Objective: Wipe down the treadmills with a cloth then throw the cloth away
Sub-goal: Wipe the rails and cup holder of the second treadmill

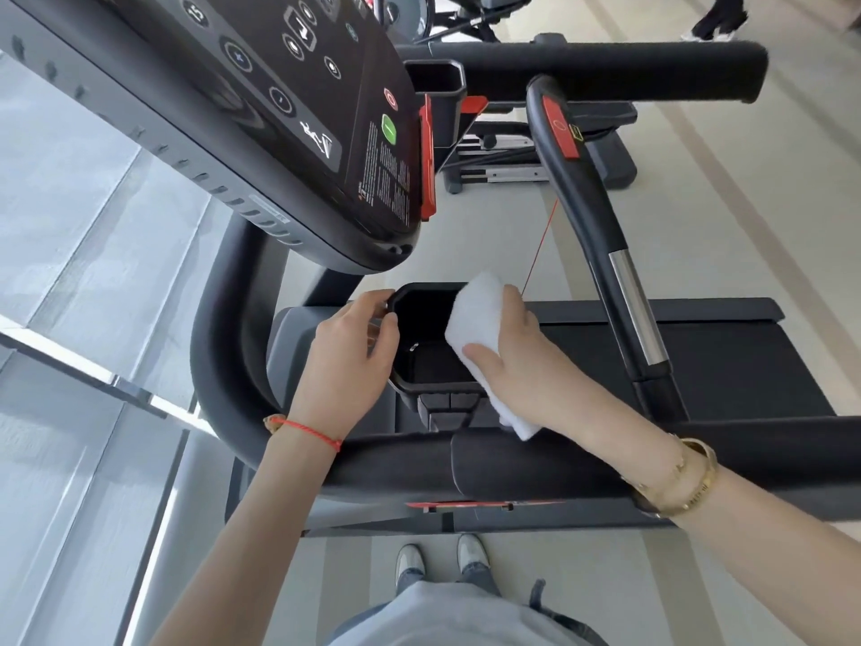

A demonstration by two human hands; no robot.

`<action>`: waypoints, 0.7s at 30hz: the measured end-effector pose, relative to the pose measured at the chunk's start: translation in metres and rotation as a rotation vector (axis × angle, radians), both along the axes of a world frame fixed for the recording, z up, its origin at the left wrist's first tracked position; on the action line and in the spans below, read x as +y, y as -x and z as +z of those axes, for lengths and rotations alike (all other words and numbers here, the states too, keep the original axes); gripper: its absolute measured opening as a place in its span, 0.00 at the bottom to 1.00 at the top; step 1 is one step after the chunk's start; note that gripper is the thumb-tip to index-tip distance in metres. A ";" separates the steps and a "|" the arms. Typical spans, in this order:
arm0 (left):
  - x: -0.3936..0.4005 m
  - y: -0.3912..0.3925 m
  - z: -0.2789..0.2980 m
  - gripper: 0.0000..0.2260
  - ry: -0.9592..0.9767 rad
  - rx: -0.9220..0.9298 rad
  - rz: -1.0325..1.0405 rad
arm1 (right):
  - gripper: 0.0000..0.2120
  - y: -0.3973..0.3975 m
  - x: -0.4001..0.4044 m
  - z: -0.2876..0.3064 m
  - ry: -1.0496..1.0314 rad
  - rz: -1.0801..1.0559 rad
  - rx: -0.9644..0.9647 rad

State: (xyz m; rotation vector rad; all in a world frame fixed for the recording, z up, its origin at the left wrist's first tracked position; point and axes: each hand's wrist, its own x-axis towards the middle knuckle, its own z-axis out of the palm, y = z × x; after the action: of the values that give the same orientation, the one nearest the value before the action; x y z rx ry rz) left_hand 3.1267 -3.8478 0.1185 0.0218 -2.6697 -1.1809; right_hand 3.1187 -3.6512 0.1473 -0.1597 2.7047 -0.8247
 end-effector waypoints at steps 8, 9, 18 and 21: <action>0.001 -0.001 0.001 0.13 0.003 0.011 -0.004 | 0.18 0.056 -0.001 0.007 -0.069 0.197 0.054; 0.001 -0.001 0.001 0.13 0.005 0.014 -0.005 | 0.16 0.065 -0.004 0.009 -0.078 0.281 0.084; 0.002 -0.002 0.000 0.13 -0.003 0.030 -0.005 | 0.22 0.063 0.017 -0.007 -0.022 0.427 0.166; 0.002 -0.002 0.001 0.13 -0.020 0.029 -0.004 | 0.21 0.066 0.018 -0.003 -0.069 0.431 0.131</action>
State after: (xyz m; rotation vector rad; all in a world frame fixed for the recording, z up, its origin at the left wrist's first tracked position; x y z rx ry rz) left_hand 3.1289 -3.8454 0.1193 0.0029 -2.6346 -1.1999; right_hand 3.0531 -3.6336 0.1443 -0.7724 2.6606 -0.6075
